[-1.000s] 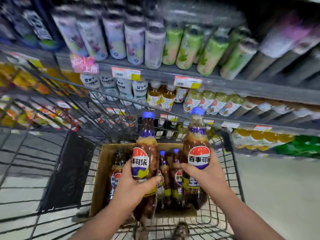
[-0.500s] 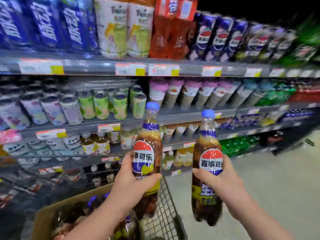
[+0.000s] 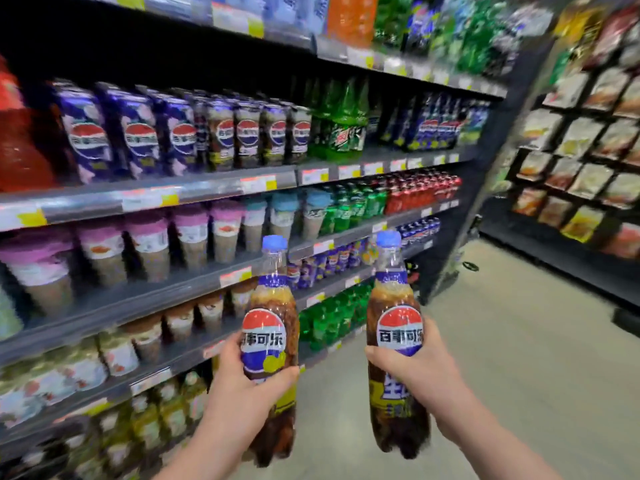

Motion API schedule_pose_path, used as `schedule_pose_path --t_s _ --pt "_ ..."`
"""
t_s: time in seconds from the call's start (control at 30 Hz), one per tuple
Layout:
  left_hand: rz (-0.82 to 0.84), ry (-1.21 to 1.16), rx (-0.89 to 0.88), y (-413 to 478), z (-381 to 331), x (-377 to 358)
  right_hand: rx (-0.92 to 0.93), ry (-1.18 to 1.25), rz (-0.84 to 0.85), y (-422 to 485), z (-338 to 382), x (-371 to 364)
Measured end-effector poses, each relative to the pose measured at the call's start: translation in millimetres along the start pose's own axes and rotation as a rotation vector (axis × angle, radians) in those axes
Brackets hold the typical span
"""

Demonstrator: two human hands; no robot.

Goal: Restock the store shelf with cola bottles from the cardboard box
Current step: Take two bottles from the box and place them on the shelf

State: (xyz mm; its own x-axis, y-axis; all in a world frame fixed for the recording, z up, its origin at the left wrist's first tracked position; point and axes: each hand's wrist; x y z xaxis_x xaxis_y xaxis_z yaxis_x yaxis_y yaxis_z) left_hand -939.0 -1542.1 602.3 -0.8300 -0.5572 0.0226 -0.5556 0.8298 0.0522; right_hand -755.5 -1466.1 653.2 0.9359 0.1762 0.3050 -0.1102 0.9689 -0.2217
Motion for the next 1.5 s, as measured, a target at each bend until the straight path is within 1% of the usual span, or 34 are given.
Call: schedule_pose_path --t_s 0.1,0.27,0.57,0.8,0.93,1.07,1.17,1.3,1.4,1.5 --pt "0.017 0.038 -0.033 19.3 -5.9 -45.9 0.006 0.042 -0.02 29.6 2.8 41.1" --pt "0.06 0.09 -0.086 68.2 -13.6 -108.7 0.013 0.09 -0.059 91.3 9.0 87.4" --pt "0.114 0.036 -0.131 203.3 -16.8 -231.3 0.028 0.122 -0.128 238.5 33.3 148.3" --pt "0.105 0.082 -0.177 289.6 -26.2 -329.0 0.057 0.137 -0.16 357.4 50.1 211.8" --pt "0.024 0.094 -0.172 328.8 -24.2 -387.3 0.09 0.105 -0.124 435.5 57.0 253.1" --pt "-0.108 0.094 -0.132 355.8 -27.5 -447.3 0.144 0.08 -0.007 510.5 72.8 296.2" --pt "-0.22 0.089 -0.145 371.4 -38.7 -484.4 0.208 0.037 0.074 559.9 93.3 317.9" --pt "-0.319 0.074 -0.134 395.3 -42.3 -514.9 0.299 0.014 0.191 617.2 123.6 324.8" --pt "-0.422 0.096 -0.155 415.2 -47.1 -527.1 0.351 -0.001 0.274 656.1 145.7 314.4" --pt "-0.474 0.121 -0.199 438.6 -52.5 -533.2 0.417 0.002 0.335 692.8 170.4 295.2"
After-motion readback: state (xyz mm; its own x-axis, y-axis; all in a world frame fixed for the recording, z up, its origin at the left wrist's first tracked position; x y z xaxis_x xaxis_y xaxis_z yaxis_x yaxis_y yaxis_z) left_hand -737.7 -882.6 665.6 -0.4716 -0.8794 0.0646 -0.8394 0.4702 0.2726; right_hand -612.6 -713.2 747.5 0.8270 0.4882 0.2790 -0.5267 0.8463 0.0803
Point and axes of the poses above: each hand's wrist, its own y-axis towards the middle knuckle, its own x-axis out of the back of the hand, z = x × y, and after that the axes turned 8 degrees about -x, right-handed
